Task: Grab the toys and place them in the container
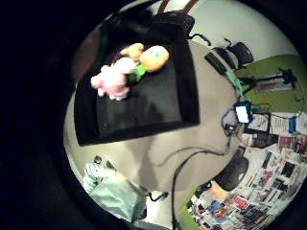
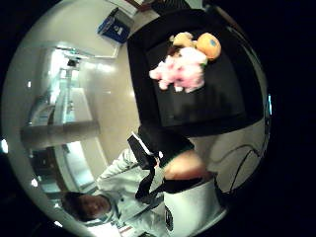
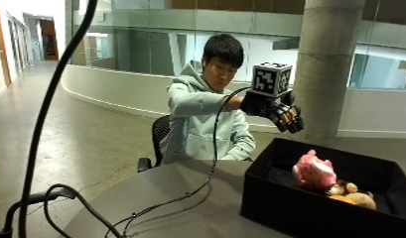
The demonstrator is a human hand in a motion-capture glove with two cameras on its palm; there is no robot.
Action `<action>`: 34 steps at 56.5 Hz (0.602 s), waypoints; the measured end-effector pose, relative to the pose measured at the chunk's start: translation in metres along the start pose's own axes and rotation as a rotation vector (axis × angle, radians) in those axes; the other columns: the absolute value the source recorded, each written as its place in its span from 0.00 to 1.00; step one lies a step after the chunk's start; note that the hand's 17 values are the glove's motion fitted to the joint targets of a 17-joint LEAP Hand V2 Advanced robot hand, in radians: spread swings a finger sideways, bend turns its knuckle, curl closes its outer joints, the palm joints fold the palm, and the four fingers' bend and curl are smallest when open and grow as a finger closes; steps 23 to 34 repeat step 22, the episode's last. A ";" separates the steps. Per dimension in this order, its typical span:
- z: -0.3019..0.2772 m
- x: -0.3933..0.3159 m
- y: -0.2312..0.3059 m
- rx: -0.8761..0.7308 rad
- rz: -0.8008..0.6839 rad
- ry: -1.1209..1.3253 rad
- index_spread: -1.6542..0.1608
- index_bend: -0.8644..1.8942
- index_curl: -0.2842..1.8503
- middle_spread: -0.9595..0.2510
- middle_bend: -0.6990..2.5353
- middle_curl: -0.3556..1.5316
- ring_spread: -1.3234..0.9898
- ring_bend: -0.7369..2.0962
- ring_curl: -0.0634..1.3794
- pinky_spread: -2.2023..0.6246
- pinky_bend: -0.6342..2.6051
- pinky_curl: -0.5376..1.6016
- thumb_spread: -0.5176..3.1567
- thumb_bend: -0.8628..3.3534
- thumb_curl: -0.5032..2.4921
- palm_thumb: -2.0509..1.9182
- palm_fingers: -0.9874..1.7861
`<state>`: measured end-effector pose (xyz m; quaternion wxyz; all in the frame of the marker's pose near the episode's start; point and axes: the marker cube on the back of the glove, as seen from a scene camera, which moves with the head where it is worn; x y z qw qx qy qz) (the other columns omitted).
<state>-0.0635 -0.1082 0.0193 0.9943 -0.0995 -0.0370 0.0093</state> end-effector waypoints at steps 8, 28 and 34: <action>0.002 0.006 0.032 -0.066 0.039 0.000 0.77 0.37 0.40 0.75 0.29 0.44 0.50 0.45 0.27 0.77 0.40 0.42 0.46 0.19 0.35 0.50 0.42; -0.007 0.062 0.090 0.143 0.004 0.098 0.79 0.37 0.37 0.74 0.35 0.47 0.47 0.57 0.33 0.74 0.39 0.42 0.51 0.20 0.30 0.51 0.55; -0.007 0.062 0.090 0.143 0.004 0.098 0.79 0.37 0.37 0.74 0.35 0.47 0.47 0.57 0.33 0.74 0.39 0.42 0.51 0.20 0.30 0.51 0.55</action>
